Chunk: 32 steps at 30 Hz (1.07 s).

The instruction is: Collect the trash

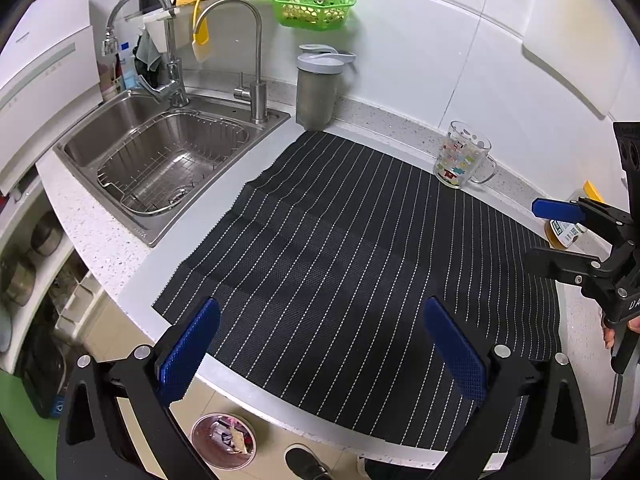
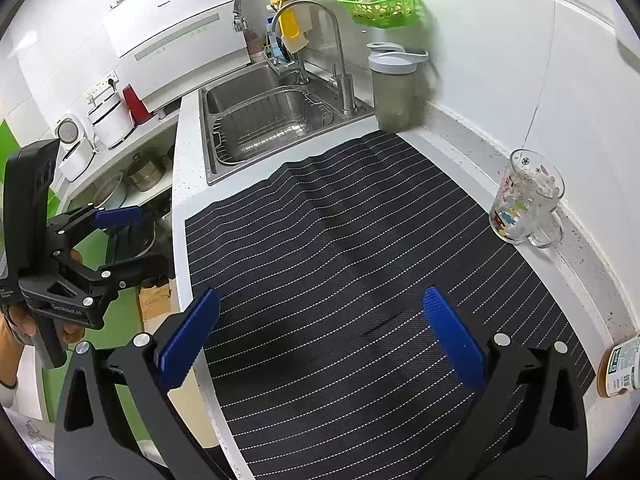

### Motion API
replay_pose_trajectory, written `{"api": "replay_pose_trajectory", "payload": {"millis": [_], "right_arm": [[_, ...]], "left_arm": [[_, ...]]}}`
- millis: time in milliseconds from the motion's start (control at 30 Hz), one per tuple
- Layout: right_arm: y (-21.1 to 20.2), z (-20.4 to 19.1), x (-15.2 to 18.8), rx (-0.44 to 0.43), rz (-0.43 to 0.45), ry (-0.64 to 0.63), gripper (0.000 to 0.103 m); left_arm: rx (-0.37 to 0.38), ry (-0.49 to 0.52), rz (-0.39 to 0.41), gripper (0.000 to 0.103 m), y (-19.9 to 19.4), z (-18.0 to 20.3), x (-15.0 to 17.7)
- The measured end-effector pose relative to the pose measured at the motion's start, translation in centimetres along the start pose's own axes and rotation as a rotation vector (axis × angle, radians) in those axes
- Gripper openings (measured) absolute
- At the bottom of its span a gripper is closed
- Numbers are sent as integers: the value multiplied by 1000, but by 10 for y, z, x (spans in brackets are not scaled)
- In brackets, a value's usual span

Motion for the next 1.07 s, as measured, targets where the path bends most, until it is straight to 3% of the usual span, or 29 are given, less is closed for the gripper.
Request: {"api": "replay_pose_trajectory", "payload": {"millis": [1067], "right_arm": [[4, 0, 0, -7, -3, 2, 100]], "left_arm": [[37, -25, 10, 97, -2, -6, -1]]}}
Point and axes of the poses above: each gripper's, at about its wrist camera, not at the fingertips, and y roughly the way its jaws point, z to its right, x to its underside, the point moved 9 cm from there along y, roughly the way its jaws point, and after that the axes turned 6 degrees about x, right-handed, at the moved point
